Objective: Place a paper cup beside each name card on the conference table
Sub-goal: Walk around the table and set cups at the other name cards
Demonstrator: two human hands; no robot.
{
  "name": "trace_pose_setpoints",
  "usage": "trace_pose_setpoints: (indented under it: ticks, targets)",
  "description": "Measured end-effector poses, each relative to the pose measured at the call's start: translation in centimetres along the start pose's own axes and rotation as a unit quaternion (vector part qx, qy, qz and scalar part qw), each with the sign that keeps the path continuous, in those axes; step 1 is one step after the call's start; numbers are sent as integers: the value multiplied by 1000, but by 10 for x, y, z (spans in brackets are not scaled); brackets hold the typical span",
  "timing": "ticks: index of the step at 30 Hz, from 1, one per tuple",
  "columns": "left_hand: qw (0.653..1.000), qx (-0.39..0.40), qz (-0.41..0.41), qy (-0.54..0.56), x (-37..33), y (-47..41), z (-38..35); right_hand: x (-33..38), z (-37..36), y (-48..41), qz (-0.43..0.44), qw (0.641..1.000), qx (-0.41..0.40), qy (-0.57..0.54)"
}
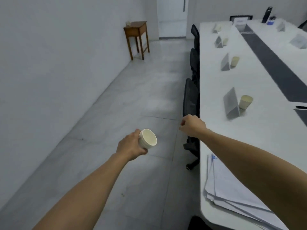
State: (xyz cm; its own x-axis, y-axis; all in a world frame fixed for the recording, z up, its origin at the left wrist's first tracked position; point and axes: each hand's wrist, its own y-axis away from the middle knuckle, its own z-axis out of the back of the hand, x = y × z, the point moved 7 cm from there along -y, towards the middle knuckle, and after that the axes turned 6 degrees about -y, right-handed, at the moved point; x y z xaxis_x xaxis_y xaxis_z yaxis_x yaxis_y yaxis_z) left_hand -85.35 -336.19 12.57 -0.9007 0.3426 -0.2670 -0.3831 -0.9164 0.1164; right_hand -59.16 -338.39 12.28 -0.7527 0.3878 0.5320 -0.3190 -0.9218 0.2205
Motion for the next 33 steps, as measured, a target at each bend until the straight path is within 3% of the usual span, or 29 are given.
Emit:
trace_pose_setpoints:
  ticks: [5, 11, 19, 33]
  targets:
    - [1000, -9, 21, 10, 52, -22, 10, 62, -24, -43, 36, 999, 12, 30]
    - [999, -7, 31, 6, 106, -117, 24, 110, -56, -150, 35, 998, 29, 33]
    - [1000, -16, 24, 5, 136, -271, 76, 157, -23, -293, 11, 1000, 11, 24]
    - [996, 11, -84, 4, 169, -579, 97, 182, 15, -540, -85, 996, -36, 19]
